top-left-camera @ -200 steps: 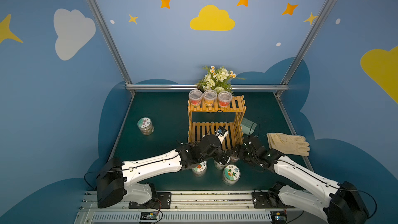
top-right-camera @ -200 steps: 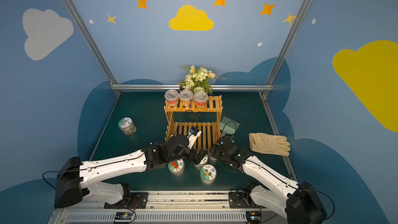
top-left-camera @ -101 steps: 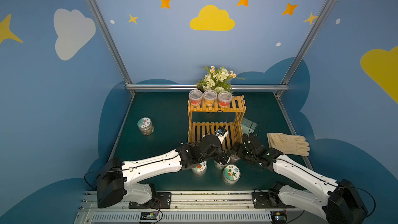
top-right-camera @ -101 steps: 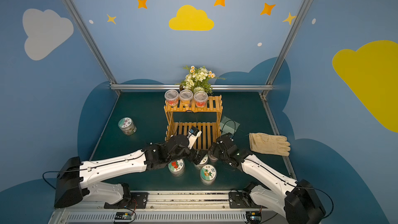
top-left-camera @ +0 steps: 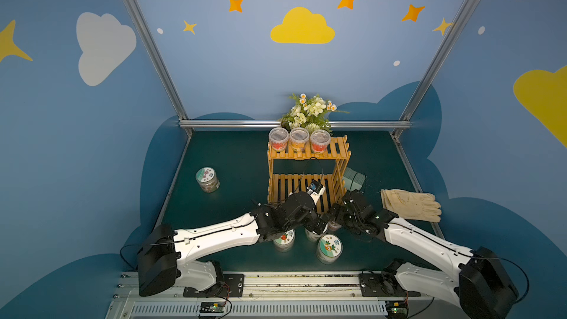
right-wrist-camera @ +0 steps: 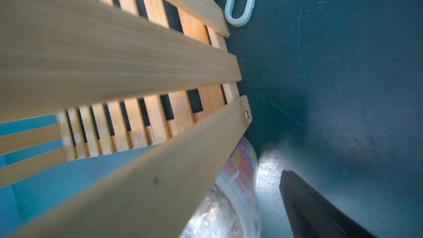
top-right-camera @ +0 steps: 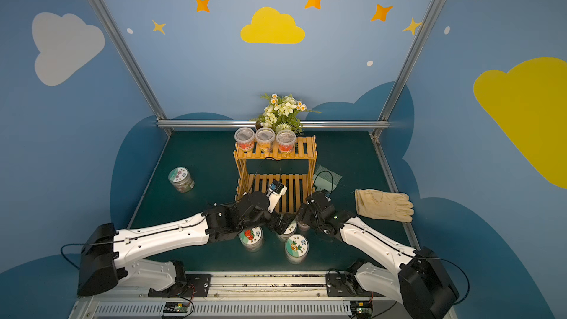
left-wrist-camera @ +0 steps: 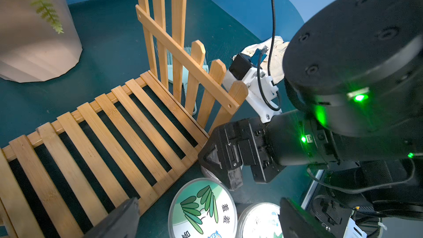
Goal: Place the seed container on the shelf
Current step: Pick up the seed jar at the center of the board.
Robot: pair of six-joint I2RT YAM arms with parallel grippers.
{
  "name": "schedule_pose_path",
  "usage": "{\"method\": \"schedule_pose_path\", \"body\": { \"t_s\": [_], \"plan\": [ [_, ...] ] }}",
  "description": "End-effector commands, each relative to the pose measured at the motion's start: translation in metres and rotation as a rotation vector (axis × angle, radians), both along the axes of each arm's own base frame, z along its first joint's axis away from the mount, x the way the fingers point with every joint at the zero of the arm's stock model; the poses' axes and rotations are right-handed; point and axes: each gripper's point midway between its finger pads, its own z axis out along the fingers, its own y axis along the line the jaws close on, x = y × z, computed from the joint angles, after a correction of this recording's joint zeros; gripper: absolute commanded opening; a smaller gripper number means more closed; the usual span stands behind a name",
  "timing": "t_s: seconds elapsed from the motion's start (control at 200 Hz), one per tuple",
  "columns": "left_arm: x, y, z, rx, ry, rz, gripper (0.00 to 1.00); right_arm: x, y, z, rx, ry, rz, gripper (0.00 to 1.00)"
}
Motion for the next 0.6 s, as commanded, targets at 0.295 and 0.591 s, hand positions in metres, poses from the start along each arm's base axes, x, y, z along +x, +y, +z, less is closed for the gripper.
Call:
{"method": "schedule_pose_path", "body": {
  "t_s": [0.295,0.591],
  "plan": [
    [0.000,-0.003,0.002,0.001,0.010,-0.011,1.00,-0.002,-0.013,0.006,-0.089,-0.001,0.013,0.81],
    [-0.005,-0.005,-0.005,0.000,0.037,-0.034,1.00,-0.025,-0.062,0.002,-0.249,0.025,-0.066,0.80]
  ]
}}
